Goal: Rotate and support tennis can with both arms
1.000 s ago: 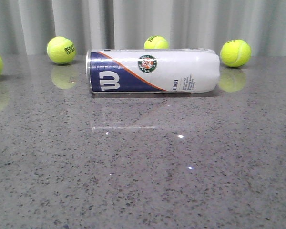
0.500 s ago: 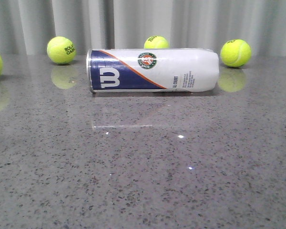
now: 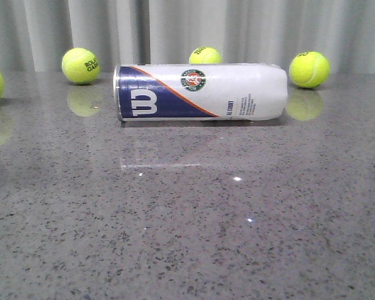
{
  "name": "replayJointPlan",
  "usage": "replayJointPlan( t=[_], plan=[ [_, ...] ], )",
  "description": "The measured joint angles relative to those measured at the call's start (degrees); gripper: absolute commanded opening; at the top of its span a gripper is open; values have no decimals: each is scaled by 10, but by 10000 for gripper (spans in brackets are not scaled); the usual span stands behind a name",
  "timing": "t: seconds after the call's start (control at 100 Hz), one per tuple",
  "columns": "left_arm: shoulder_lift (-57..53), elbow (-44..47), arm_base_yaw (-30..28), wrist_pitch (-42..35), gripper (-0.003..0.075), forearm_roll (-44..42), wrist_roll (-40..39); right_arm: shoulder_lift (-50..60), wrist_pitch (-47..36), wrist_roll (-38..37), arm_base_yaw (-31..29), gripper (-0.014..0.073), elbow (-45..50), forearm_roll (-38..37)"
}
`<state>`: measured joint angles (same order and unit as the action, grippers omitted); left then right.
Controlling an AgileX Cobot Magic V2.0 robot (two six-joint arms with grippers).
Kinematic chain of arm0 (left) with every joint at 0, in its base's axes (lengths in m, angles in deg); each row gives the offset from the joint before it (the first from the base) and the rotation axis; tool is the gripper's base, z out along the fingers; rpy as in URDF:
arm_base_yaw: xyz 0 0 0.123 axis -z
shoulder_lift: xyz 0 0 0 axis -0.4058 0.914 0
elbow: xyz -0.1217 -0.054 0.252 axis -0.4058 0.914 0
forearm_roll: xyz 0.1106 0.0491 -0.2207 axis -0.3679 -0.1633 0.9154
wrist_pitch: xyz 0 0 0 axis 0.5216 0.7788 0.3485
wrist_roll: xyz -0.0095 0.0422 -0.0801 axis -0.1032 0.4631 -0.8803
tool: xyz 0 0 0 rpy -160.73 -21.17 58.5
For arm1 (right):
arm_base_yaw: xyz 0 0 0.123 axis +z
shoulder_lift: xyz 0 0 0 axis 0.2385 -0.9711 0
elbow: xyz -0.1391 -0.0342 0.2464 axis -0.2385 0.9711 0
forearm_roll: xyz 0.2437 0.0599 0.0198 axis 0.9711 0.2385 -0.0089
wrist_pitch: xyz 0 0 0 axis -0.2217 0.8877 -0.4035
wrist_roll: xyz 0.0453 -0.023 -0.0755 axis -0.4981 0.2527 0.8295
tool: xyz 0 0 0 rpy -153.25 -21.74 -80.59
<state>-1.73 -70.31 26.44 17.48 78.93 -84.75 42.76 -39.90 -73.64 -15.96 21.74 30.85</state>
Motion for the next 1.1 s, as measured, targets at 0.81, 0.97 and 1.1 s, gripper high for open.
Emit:
replayJointPlan(
  t=[0.81,0.97,1.1],
  plan=[
    [384,-105,25,69,658,503,467,0,0,0,0,-68,0,0],
    [434,-142,61,69,658,507,470,0,0,0,0,-68,0,0],
    [467,-170,88,69,658,511,470,0,0,0,0,-68,0,0]
  ],
)
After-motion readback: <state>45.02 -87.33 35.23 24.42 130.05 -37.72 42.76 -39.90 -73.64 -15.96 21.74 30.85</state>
